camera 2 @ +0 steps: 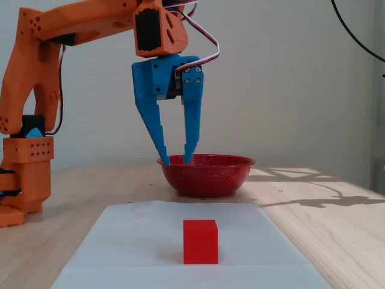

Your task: Grasp the red cube and put it in the red bowl

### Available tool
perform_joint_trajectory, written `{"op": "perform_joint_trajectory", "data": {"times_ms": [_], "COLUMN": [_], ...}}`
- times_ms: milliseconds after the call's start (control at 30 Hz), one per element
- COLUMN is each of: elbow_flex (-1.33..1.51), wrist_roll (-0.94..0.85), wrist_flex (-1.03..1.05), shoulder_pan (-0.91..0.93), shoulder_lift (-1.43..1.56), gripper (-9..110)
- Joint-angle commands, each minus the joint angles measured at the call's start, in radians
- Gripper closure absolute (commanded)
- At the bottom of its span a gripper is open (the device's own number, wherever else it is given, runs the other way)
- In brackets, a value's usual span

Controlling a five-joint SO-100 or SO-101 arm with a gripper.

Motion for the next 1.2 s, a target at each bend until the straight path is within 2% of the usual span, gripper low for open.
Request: {"op": "perform_joint_trajectory", "data": {"times_ms": [0,100,200,600,967,1167], "elbow_flex": [-0.149,-0.192,-0.201,-0.218,-0.187,-0.184], "wrist_roll": [0.031,0.046,0.04,0.087,0.12,0.135], "wrist_flex": [0.028,0.031,0.005,-0.081,-0.14,-0.183], "shoulder_pan": [-0.051,-0.069,-0.094,-0.135,-0.143,-0.146], "shoulder_lift": [0.028,-0.026,-0.072,-0.198,-0.256,-0.296], "gripper": [87,79,65,41,32,31]}}
